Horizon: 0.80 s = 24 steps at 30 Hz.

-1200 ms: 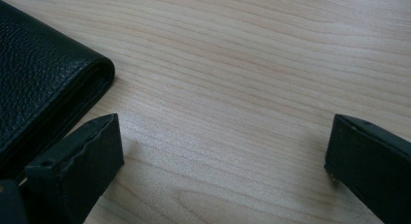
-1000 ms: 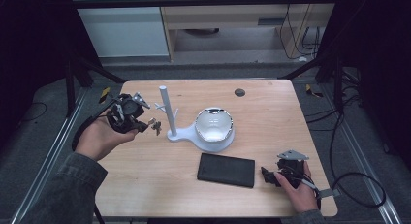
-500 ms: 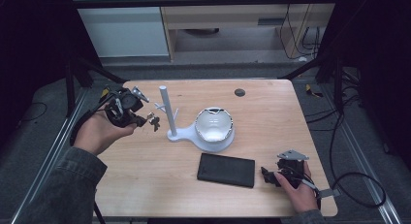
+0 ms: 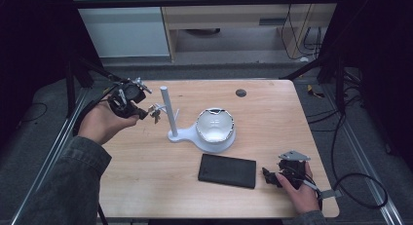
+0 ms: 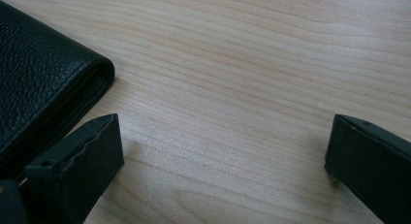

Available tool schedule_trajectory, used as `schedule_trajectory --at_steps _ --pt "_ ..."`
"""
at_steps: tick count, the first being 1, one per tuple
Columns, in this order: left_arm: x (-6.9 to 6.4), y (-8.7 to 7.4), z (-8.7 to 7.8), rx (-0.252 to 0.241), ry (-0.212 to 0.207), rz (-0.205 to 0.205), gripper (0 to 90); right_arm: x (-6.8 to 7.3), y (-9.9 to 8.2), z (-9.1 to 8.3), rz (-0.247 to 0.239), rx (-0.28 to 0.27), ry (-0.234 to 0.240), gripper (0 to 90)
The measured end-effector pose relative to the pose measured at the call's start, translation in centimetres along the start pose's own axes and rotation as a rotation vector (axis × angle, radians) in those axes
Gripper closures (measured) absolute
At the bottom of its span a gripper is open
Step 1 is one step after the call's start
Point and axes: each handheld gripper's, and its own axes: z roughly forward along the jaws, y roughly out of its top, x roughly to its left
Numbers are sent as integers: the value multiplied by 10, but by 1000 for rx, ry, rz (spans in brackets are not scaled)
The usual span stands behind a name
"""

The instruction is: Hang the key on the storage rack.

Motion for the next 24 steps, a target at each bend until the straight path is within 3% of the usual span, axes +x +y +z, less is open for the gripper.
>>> schedule_trajectory --at_steps 12,24 --pt "-1 12 9 38 15 15 900 0 0 0 -2 2 -1 3" --pt "4 14 10 22 14 -4 900 0 0 0 -2 0 -1 3"
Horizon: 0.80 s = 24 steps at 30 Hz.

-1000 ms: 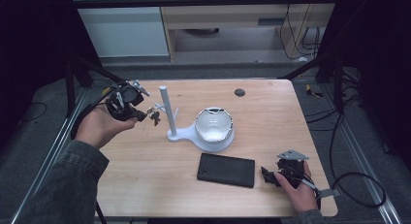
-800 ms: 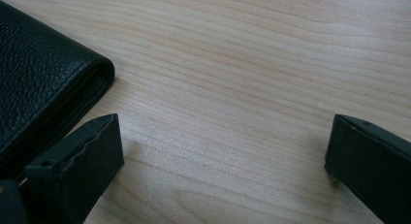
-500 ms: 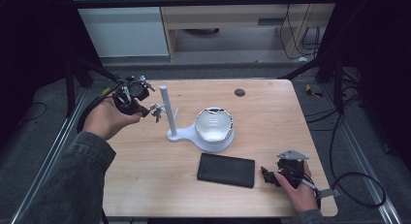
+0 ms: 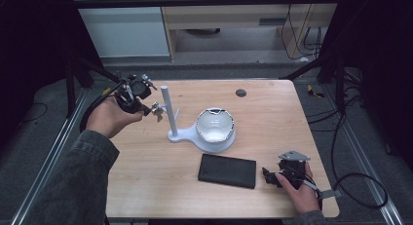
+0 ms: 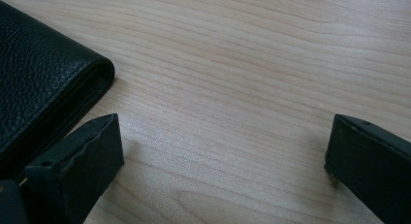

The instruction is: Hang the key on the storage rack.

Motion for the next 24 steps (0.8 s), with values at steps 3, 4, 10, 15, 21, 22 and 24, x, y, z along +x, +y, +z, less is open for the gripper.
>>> schedule_trajectory --at_steps 3,4,10,15,21,22,24 --pt "2 2 6 6 -1 -2 900 0 0 0 0 0 0 3" --pt "2 2 8 9 -2 -1 900 0 0 0 1 -1 0 3" --pt "2 0 13 -32 8 -18 884 0 0 0 0 -1 0 3" --pt "2 -12 4 -132 68 -27 703 0 0 0 0 1 0 3" --pt "-4 -35 -1 -200 67 -32 674 0 0 0 -1 1 0 3" --pt "-9 -45 0 -212 67 -29 658 0 0 0 5 3 3 3" --pt "-14 -53 3 -223 68 -27 631 0 0 0 -1 1 -1 3"
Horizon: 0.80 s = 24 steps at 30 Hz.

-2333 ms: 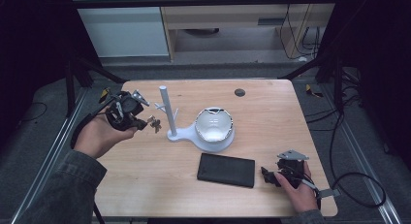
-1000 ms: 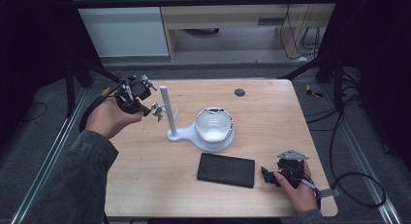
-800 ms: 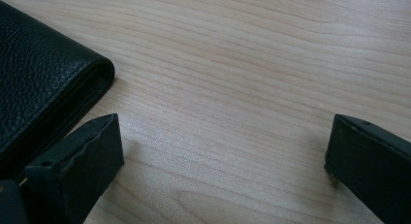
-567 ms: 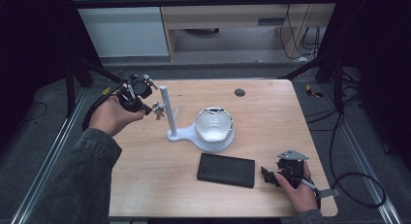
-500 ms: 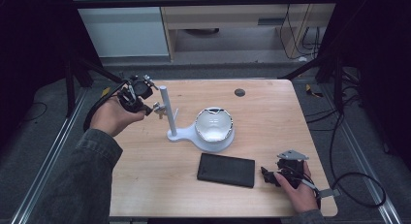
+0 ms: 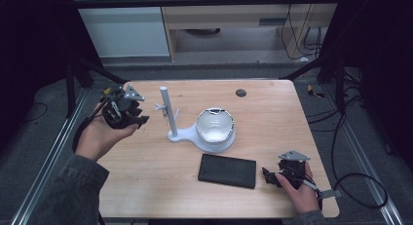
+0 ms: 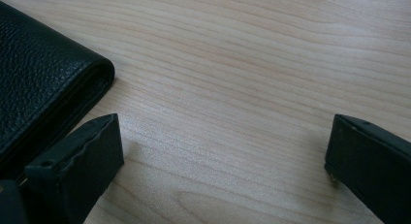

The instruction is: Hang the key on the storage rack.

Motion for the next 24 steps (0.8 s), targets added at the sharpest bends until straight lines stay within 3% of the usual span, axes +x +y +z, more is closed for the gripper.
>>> schedule_trajectory --at_steps 5,6,7,8,12,13,15,16,17,18,23,24 --pt "-16 -19 4 -39 -30 -2 583 0 0 0 4 0 1 3" --pt "-25 -30 9 -54 -49 -10 571 0 0 0 4 0 1 3" --pt "-25 -30 9 -54 -49 -10 560 0 0 0 3 0 1 3" --pt "-34 -41 14 -75 -47 0 543 0 0 0 3 -1 1 3" --pt "-56 -60 34 -61 -89 4 529 0 0 -1 4 0 -2 5" --pt "-56 -60 34 -61 -89 4 532 0 0 -1 4 0 -2 5" --pt "-69 -67 46 -61 -78 0 535 -1 -1 -1 2 -4 6 6" --pt "-81 -73 57 -89 -104 1 560 -1 -1 -1 1 -4 11 6" --pt "-81 -73 57 -89 -104 1 562 -1 -1 -1 0 -3 12 6" --pt "-92 -78 70 -100 -134 0 570 -2 -1 -1 -1 -3 12 6" --pt "-110 -82 95 -95 -198 3 641 -3 -2 -2 -8 -4 21 7" --pt "-117 -82 103 -96 -224 10 693 -3 -3 -3 -9 -5 23 19"
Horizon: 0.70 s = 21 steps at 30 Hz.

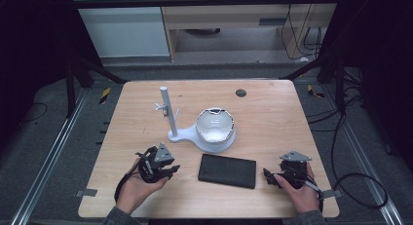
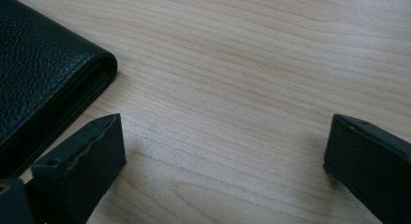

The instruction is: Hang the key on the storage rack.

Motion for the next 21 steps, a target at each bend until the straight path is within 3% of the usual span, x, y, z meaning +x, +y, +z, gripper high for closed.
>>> schedule_trajectory --at_steps 3,4,5,7,10,17,21 --pt "-3 1 7 1 -24 4 766 0 0 -1 -6 -7 3 79" --pt "-6 1 12 -8 -54 -2 791 0 3 -6 -24 -42 -5 88" --pt "-6 1 12 -8 -54 -2 810 0 3 -6 -24 -42 -5 88" --pt "-9 4 19 11 -88 6 851 -1 5 -13 -21 -101 -21 122" --pt "-14 7 24 21 -109 26 895 -2 5 -17 -16 -120 -47 131" --pt "-25 10 29 51 -110 67 900 -1 6 -17 -30 -123 -54 145" --pt "-28 10 30 50 -111 65 886 1 7 -17 -35 -120 -46 145"
